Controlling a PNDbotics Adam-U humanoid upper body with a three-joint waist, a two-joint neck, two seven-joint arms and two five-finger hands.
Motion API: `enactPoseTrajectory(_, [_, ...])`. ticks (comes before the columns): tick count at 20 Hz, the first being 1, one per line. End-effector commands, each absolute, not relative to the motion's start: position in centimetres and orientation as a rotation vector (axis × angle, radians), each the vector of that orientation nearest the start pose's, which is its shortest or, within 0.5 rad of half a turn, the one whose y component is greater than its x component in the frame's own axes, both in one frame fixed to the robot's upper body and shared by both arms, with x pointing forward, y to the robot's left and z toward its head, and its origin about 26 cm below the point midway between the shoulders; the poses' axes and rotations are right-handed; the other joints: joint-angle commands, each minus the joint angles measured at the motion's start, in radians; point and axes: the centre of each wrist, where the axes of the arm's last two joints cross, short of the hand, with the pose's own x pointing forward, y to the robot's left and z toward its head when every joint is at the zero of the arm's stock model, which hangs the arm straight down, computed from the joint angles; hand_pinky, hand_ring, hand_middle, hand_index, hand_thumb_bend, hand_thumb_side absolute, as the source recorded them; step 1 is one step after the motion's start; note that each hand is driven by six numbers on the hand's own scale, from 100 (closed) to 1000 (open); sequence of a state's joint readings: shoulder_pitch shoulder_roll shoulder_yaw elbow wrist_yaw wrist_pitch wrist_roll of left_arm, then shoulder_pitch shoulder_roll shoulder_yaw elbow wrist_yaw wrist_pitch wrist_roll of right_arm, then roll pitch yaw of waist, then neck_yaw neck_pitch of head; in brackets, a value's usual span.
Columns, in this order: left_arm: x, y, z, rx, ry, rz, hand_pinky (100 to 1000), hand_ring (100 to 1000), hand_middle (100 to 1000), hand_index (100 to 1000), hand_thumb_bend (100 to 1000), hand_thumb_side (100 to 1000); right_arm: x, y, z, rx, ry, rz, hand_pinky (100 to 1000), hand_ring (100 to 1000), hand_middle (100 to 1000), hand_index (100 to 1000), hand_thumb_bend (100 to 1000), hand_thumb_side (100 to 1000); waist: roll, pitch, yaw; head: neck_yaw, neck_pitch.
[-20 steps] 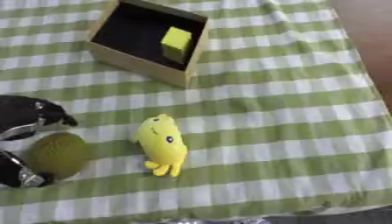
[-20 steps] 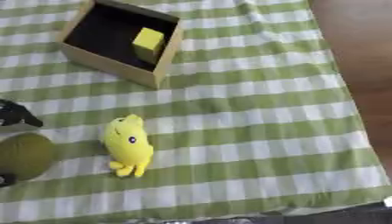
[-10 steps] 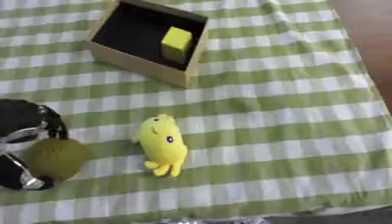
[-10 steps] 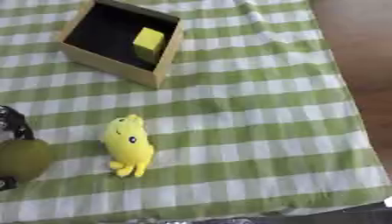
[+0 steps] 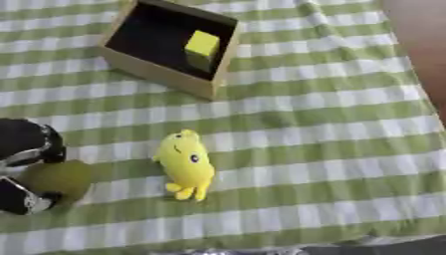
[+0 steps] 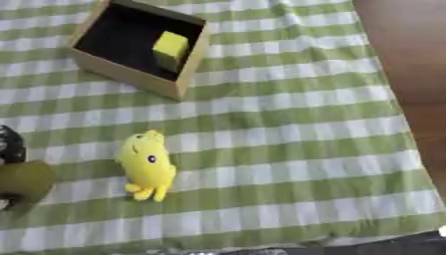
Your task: Pick up objects on the table and place them in the box.
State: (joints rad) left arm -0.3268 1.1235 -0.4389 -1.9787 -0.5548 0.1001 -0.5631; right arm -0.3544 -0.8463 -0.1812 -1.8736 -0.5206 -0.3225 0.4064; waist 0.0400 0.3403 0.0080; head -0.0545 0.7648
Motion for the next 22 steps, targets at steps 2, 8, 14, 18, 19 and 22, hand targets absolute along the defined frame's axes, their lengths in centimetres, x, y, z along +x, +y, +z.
enactPoseTrajectory(2, [28.3, 30.1, 23.1, 0.772, -1.248, -1.922, 566, 589, 475, 493, 100, 253, 29.4, -38.0, 30.1, -0.043, -2.425, 0.965, 1000, 1000, 424, 880, 100, 470, -0.002, -0.036, 0.004, -0.007, 0.005])
enactPoseTrajectory(8, [28.8, 30.1, 26.7, 0.807, -1.523, -1.87, 553, 578, 469, 479, 100, 244, 29.4, -38.2, 29.9, -0.055, -2.42, 0.958, 1000, 1000, 421, 878, 100, 470, -0.004, -0.041, 0.013, -0.011, 0.005])
enactPoseTrajectory(14, [29.1, 28.6, 31.1, 0.826, -1.756, -1.845, 551, 576, 464, 484, 100, 226, 29.4, -38.2, 29.8, -0.055, -2.413, 0.964, 1000, 1000, 417, 876, 100, 470, -0.003, -0.048, 0.016, -0.006, 0.005])
enactPoseTrajectory(18, [29.1, 26.8, 33.5, 0.799, -1.878, -1.846, 543, 569, 460, 488, 100, 236, 29.4, -38.2, 29.7, -0.054, -2.405, 0.97, 1000, 1000, 414, 874, 100, 470, -0.001, -0.051, 0.017, -0.009, 0.005])
enactPoseTrajectory(19, [29.1, 26.3, 34.0, 0.78, -1.904, -1.841, 542, 569, 459, 488, 100, 239, 29.4, -38.2, 29.6, -0.054, -2.404, 0.97, 1000, 1000, 414, 874, 100, 470, -0.001, -0.051, 0.017, -0.009, 0.005])
enactPoseTrajectory(22, [29.1, 24.8, 35.2, 0.705, -1.966, -1.818, 533, 557, 451, 494, 100, 268, 29.5, -38.2, 29.5, -0.048, -2.398, 0.98, 1000, 1000, 414, 875, 100, 470, -0.002, -0.051, 0.014, -0.009, 0.004])
